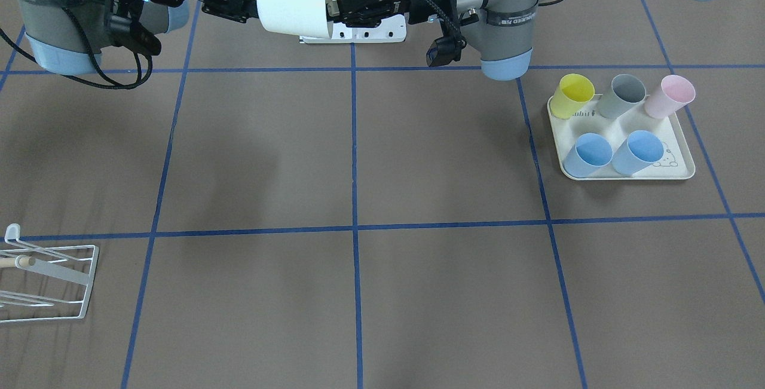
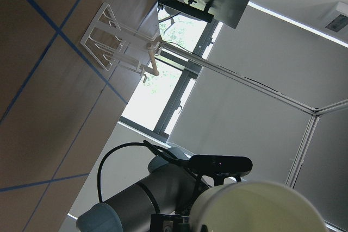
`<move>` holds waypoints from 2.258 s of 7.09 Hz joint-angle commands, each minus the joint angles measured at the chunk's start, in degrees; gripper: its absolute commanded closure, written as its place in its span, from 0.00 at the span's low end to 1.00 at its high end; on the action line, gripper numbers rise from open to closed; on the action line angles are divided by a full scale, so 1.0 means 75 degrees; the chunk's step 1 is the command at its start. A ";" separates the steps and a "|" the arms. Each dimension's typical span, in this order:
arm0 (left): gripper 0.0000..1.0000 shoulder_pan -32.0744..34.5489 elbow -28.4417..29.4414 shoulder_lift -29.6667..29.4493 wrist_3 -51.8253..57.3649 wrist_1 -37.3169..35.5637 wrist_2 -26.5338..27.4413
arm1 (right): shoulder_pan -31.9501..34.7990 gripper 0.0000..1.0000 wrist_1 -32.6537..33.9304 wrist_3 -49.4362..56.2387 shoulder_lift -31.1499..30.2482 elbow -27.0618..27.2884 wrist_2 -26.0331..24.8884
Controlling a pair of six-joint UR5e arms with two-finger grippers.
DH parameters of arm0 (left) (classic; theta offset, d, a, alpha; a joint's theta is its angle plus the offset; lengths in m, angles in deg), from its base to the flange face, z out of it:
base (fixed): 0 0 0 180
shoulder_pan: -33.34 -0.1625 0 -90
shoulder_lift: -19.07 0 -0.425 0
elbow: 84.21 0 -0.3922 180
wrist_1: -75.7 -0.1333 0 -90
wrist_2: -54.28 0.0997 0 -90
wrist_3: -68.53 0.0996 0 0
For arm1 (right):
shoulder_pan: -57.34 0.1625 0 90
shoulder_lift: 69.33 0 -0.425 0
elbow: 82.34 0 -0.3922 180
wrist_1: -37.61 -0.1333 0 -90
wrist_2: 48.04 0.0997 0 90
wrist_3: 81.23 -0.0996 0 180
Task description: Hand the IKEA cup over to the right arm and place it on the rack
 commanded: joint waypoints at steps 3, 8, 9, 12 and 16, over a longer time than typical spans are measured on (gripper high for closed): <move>1.00 -0.0014 -0.0035 -0.0024 -0.0012 0.0000 0.0000 | -0.0098 0.81 -0.0293 -0.0020 -0.0086 -0.0001 -0.0011; 0.00 -0.0026 -0.0058 -0.0001 0.0023 0.0000 -0.0024 | -0.0075 1.00 -0.0386 0.0003 -0.0098 0.0011 -0.0023; 0.00 -0.0026 -0.0058 0.0011 0.0035 0.0000 -0.0024 | -0.0075 1.00 -0.0491 0.0003 -0.0144 0.0011 -0.0023; 0.01 0.0090 0.0058 0.0105 0.0187 -0.0058 -0.0024 | -0.0063 1.00 -0.1237 0.0038 -0.0703 0.0034 -0.0023; 0.01 0.0605 0.0059 0.0316 0.1776 -0.0875 -0.0348 | 0.0839 1.00 0.0599 0.3314 -0.1698 -0.0001 0.0445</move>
